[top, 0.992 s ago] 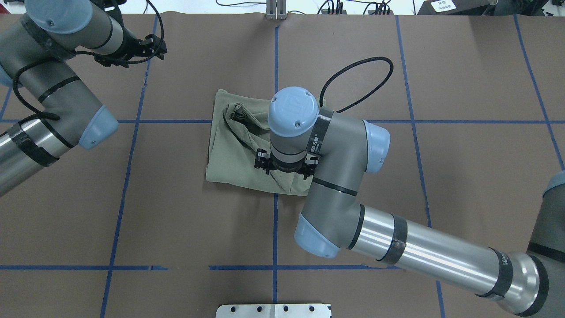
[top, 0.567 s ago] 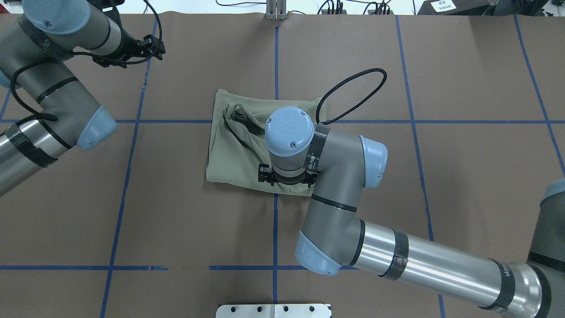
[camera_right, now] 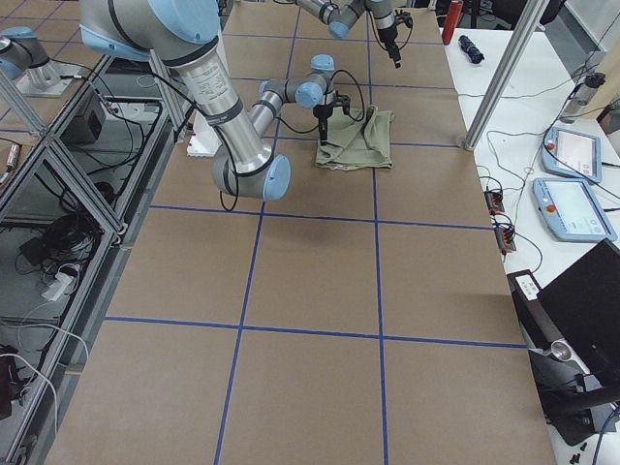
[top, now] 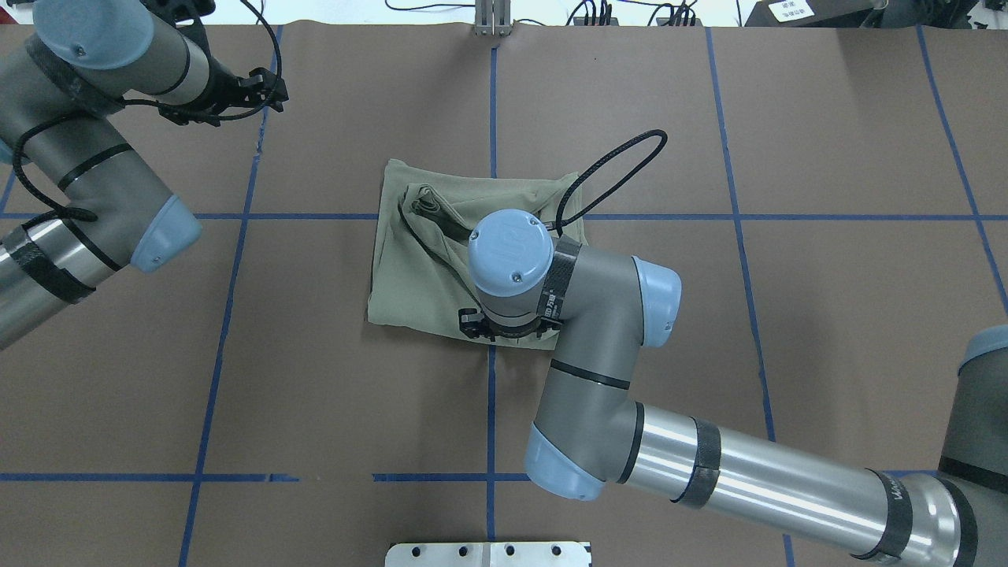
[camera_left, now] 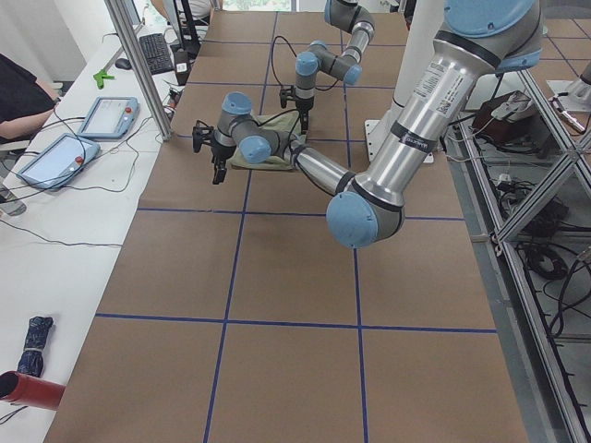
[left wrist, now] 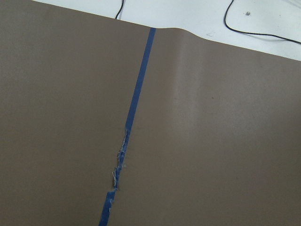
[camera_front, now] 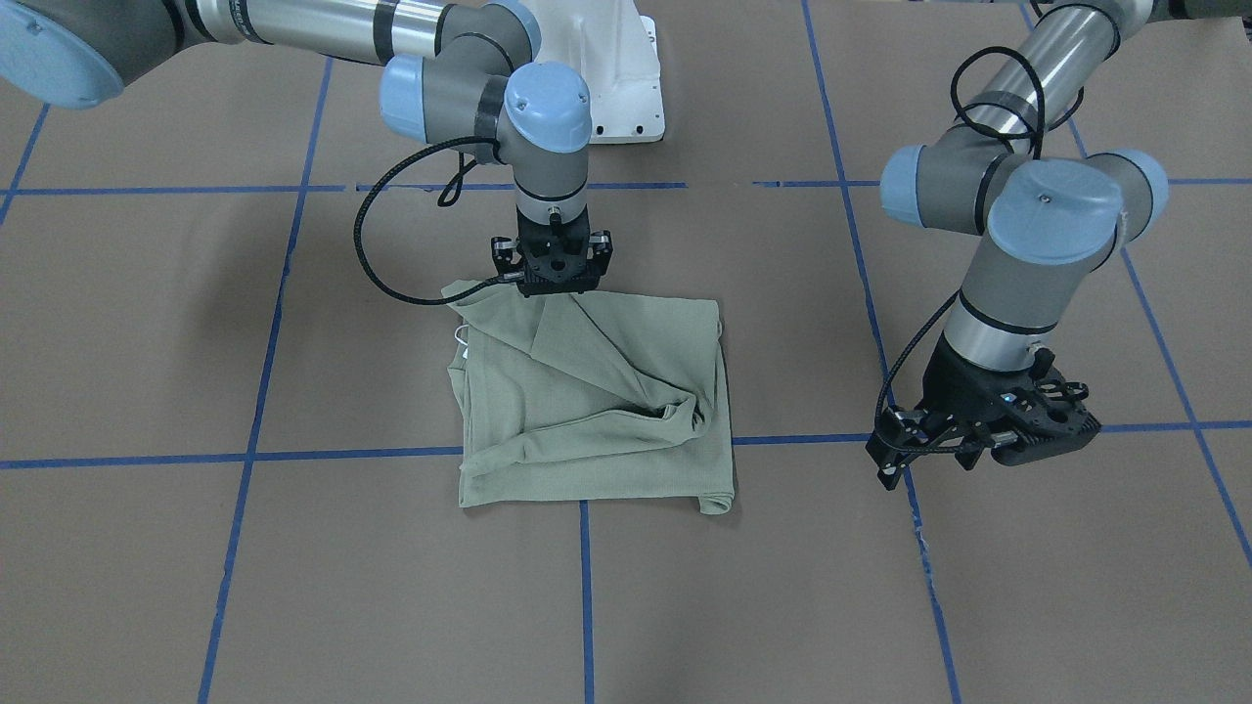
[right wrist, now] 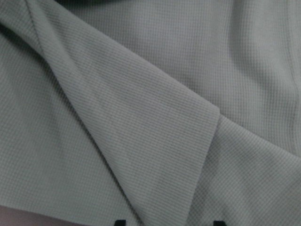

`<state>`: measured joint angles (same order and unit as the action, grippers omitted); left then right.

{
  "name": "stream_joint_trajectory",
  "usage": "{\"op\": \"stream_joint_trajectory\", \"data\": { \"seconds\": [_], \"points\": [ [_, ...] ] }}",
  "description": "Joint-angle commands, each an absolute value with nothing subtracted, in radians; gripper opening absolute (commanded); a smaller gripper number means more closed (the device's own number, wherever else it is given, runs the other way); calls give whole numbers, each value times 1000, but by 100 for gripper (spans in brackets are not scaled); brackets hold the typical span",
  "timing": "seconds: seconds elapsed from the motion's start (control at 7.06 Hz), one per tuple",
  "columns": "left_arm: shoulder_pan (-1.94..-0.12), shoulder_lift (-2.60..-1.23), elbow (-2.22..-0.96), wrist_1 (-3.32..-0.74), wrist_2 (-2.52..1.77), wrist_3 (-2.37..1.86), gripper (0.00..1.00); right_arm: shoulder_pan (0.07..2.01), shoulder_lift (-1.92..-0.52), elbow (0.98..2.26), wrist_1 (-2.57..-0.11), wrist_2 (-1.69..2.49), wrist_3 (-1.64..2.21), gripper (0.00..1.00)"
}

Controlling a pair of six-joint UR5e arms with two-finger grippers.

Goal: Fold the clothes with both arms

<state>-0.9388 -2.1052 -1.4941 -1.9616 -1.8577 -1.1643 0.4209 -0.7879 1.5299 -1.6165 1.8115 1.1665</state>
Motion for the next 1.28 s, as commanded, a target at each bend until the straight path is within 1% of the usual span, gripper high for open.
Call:
{"op": "stream_joint_trajectory", "data": {
  "seconds": [0.0,0.43,0.57,0.71,0.85,1.13],
  "points": [
    [-939,-2105,-1494,-1962,-1858,-1164,100,407,-788,1516,-1606,1822,1164,51],
    [-939,-2105,-1494,-1962,-1858,-1164,100,408,-792,1531,-1612,1827,1164,48],
    [-939,-2105,-1494,-1962,-1859,-1164,100,410,-807,1548,-1612,1827,1163,36],
    [-939,-2106,-1496,-1962,-1859,-1164,99,410,-837,1580,-1612,1827,1160,13],
    [-939,-2108,-1500,-1960,-1859,-1170,99,410,-859,1600,-1612,1827,1145,0],
    [-937,-2108,-1502,-1960,-1859,-1172,99,410,-873,1620,-1611,1819,1137,0]
  ]
}}
